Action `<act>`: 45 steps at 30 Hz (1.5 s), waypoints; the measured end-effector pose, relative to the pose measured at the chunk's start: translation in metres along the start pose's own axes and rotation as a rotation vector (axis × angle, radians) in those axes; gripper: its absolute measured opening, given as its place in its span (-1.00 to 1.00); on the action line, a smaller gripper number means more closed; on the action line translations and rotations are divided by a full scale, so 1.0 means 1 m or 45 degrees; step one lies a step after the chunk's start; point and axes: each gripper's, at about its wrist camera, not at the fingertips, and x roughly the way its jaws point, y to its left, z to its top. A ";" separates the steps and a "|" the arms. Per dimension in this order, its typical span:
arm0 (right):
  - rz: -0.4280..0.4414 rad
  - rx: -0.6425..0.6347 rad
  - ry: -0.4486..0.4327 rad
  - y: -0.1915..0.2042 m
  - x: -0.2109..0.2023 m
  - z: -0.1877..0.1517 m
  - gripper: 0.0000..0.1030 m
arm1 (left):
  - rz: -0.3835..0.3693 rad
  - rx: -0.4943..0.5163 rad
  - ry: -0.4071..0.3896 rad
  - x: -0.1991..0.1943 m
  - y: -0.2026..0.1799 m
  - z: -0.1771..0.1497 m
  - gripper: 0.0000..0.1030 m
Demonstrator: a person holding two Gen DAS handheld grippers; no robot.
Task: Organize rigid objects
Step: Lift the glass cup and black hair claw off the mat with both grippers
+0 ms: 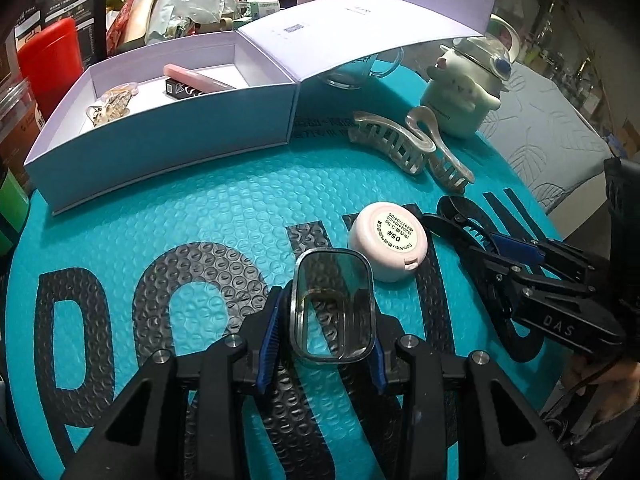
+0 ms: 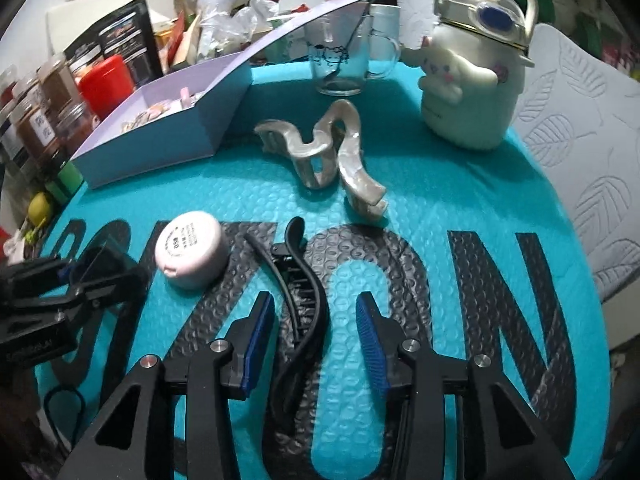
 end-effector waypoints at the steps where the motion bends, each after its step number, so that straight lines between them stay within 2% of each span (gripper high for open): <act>1: -0.028 -0.013 -0.002 0.000 0.000 0.000 -0.43 | 0.006 0.009 0.004 0.000 -0.001 0.000 -0.29; 2: -0.056 -0.028 -0.002 -0.001 0.001 0.001 -0.60 | 0.013 0.019 0.008 -0.001 -0.002 -0.001 -0.29; 8: -0.035 0.012 -0.040 -0.009 -0.004 -0.001 -0.60 | 0.020 -0.009 0.016 -0.004 0.001 -0.002 -0.29; 13: 0.022 -0.001 -0.020 -0.005 -0.004 0.002 -0.60 | 0.045 -0.055 -0.016 -0.012 0.005 -0.003 -0.30; 20: 0.049 -0.036 -0.063 0.004 -0.015 0.010 -0.60 | 0.080 -0.065 -0.080 -0.033 0.007 -0.006 -0.30; 29: 0.131 -0.124 -0.105 0.035 -0.030 0.014 -0.60 | 0.135 -0.101 -0.157 -0.056 0.015 -0.014 -0.30; 37: 0.220 -0.208 -0.134 0.070 -0.041 0.013 -0.60 | 0.174 -0.163 -0.205 -0.082 0.037 -0.027 -0.30; 45: 0.317 -0.287 -0.116 0.105 -0.039 0.015 -0.60 | 0.227 -0.215 -0.251 -0.101 0.061 -0.029 -0.30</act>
